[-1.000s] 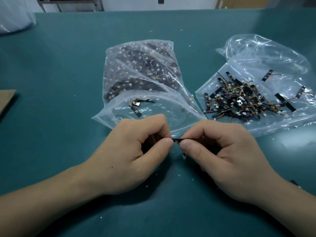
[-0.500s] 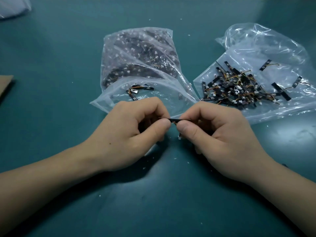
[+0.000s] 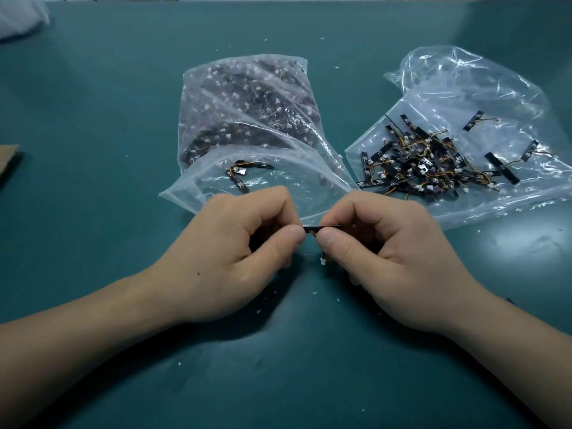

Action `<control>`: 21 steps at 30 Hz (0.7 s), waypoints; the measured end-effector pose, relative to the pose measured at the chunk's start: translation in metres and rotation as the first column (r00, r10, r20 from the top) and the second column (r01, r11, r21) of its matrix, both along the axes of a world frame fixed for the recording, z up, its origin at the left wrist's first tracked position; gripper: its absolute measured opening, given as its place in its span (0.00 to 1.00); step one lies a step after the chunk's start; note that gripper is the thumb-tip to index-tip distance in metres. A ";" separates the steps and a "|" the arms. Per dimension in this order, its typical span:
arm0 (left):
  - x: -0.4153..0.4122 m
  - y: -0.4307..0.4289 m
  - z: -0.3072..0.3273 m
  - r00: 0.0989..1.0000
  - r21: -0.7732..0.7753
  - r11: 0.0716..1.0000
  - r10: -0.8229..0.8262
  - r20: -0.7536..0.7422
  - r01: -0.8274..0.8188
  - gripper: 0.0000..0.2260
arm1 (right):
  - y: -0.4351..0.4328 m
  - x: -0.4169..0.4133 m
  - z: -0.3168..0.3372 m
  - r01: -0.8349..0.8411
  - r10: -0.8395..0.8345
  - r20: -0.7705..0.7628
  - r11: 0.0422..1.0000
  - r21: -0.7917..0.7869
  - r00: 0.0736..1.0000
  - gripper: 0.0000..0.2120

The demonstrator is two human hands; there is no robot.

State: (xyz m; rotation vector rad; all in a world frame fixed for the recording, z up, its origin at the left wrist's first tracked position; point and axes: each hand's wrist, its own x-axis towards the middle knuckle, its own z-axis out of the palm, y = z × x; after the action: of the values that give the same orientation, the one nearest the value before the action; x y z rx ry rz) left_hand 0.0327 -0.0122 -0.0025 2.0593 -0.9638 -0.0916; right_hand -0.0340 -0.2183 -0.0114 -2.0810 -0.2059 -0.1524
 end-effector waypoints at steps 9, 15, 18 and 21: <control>0.001 0.002 0.001 0.999 -0.002 0.999 -0.035 0.006 0.035 0.08 | -0.001 0.000 0.001 -0.035 0.036 0.020 0.999 -0.022 0.999 0.08; 0.002 0.002 -0.002 0.998 -0.010 0.999 -0.041 -0.039 0.041 0.08 | 0.000 0.002 -0.001 -0.043 0.044 0.037 0.999 -0.033 0.998 0.06; 0.000 0.002 -0.001 0.995 -0.025 0.999 -0.049 -0.085 0.047 0.07 | 0.000 0.000 0.001 -0.043 0.045 0.058 0.998 -0.035 0.997 0.07; 0.003 0.002 -0.001 0.992 -0.031 0.997 -0.071 -0.108 0.068 0.12 | -0.001 0.001 0.000 -0.028 0.032 0.074 0.998 -0.050 0.997 0.08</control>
State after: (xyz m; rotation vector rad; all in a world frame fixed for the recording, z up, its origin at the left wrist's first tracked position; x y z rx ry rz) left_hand 0.0354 -0.0103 -0.0031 1.9745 -0.9636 -0.2245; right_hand -0.0333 -0.2195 -0.0116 -2.1213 -0.2887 -0.2086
